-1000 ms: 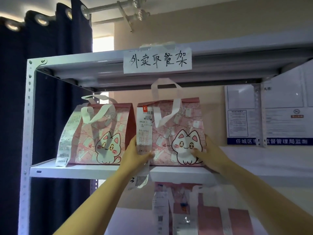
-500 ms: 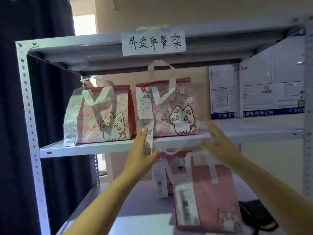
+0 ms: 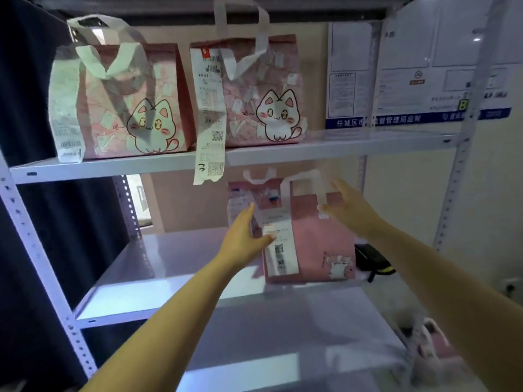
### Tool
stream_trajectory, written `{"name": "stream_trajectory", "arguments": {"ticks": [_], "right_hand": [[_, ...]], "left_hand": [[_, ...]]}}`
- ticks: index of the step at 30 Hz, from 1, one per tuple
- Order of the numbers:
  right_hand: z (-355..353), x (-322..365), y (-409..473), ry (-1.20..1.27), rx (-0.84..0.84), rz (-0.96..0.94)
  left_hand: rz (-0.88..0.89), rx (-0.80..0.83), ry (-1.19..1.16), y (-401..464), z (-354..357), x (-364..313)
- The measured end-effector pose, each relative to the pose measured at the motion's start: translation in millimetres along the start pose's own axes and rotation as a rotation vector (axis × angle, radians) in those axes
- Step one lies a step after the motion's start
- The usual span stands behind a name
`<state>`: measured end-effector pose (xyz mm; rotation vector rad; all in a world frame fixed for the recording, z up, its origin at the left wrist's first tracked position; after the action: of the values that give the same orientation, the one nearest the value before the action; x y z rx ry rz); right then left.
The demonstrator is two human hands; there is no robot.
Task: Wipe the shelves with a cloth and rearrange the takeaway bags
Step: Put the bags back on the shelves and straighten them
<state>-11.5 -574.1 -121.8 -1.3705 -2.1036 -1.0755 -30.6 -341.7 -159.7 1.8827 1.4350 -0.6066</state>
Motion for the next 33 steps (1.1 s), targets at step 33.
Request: {"name": "stream_trajectory", "arguments": {"ticks": [33], "right_hand": [[46.5,-205.8,29.5,0.099,0.225,0.029]], "left_hand": [[-0.242,-0.148,-0.198,62.0,121.7,105.3]]}}
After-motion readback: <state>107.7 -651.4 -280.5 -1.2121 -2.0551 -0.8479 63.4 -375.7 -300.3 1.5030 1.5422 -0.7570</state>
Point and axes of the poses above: each hand's wrist, its own y-axis towards the middle knuckle, its own z-axis out of the palm, x = y × z, the point moved 2 cm from there along y, towards the middle knuckle, and after that the axes turned 7 degrees about x, right-handed, at the moved point
